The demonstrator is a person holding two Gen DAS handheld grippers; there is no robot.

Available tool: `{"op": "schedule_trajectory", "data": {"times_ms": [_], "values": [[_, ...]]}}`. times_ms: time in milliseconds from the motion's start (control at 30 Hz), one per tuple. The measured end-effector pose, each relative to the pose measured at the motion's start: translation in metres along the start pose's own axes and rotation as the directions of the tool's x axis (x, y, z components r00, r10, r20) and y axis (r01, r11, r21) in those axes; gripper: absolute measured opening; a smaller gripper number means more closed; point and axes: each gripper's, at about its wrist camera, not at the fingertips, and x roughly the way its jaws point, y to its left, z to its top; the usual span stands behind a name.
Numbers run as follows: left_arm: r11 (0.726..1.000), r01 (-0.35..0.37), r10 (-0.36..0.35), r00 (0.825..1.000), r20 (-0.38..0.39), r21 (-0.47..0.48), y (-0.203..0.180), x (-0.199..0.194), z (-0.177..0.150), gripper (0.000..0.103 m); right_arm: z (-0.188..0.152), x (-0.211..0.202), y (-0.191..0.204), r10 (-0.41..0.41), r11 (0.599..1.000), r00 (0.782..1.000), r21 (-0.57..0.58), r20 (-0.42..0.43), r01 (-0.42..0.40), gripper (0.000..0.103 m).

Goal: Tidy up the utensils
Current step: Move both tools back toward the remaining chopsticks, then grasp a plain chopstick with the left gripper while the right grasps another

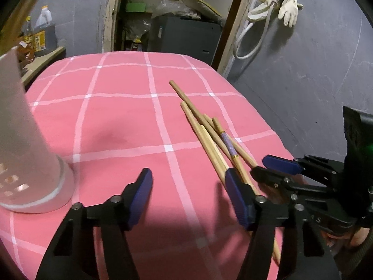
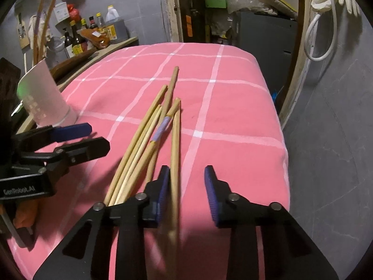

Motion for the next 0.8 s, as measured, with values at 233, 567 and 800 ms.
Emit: {"op": "schedule_trajectory", "data": {"times_ms": [233, 567, 800], "values": [[0.999, 0.034, -0.035, 0.998, -0.049, -0.013, 0.0, 0.019, 0.012, 0.042, 0.015, 0.01, -0.015, 0.008, 0.999, 1.0, 0.031, -0.003, -0.008, 0.014], [1.0, 0.009, -0.008, 0.998, -0.061, 0.014, -0.006, 0.031, 0.021, 0.023, 0.017, 0.012, -0.02, 0.028, 0.998, 1.0, 0.051, -0.008, -0.028, 0.012], [1.0, 0.0, 0.0, 0.996, -0.092, 0.001, -0.005, 0.039, 0.028, 0.017, 0.032, 0.023, -0.021, 0.026, 0.999, 0.999, 0.048, -0.036, -0.024, 0.013]]}}
